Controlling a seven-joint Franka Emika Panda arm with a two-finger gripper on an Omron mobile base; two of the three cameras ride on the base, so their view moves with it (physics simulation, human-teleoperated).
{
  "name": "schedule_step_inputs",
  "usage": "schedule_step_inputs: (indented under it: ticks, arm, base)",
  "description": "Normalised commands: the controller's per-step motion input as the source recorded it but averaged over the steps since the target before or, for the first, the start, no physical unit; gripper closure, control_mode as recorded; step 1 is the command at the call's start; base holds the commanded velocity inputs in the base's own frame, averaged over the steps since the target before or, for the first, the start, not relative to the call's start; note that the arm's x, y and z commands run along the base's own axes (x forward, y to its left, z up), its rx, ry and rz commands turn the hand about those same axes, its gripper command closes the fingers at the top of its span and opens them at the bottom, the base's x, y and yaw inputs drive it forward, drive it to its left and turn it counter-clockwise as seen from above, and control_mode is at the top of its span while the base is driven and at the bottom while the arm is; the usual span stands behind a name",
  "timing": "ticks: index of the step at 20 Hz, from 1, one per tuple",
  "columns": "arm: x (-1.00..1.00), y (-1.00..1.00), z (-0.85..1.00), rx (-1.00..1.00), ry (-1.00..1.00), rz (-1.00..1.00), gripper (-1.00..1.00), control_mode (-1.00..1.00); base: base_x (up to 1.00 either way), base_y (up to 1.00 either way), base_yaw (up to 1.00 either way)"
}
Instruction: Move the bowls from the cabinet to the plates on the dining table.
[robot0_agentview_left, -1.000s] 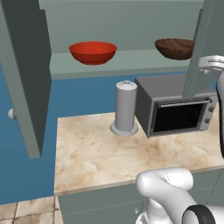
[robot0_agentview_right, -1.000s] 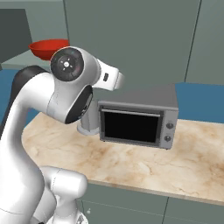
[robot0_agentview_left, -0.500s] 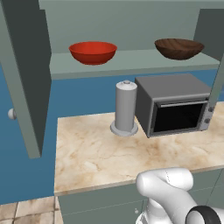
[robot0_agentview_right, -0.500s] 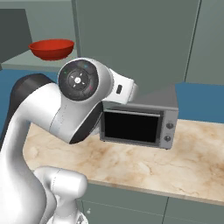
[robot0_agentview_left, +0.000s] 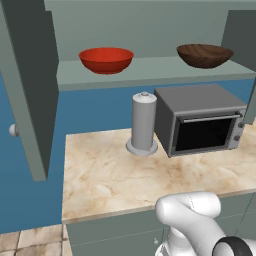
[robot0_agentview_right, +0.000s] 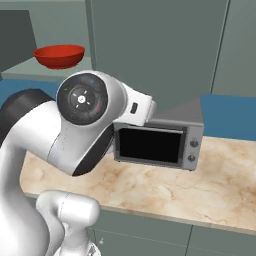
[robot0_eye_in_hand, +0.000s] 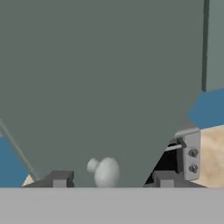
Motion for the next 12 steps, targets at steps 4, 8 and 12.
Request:
schedule_step_inputs:
  ticks: [4, 8, 12]
  arm:
    - [-0.99, 0.00, 0.05, 0.02, -0.06, 0.00, -1.00, -1.00]
    - [-0.95, 0.25, 0.04, 0.00, -0.08, -0.01, -1.00, -1.00]
    - [-0.59, 0.84, 0.00, 0.00, -0.04, -0.12, -1.00, -1.00]
  base:
    - [0.00, 0.00, 0.00]
    - [0.00, 0.00, 0.00]
    - [0.00, 0.00, 0.00]
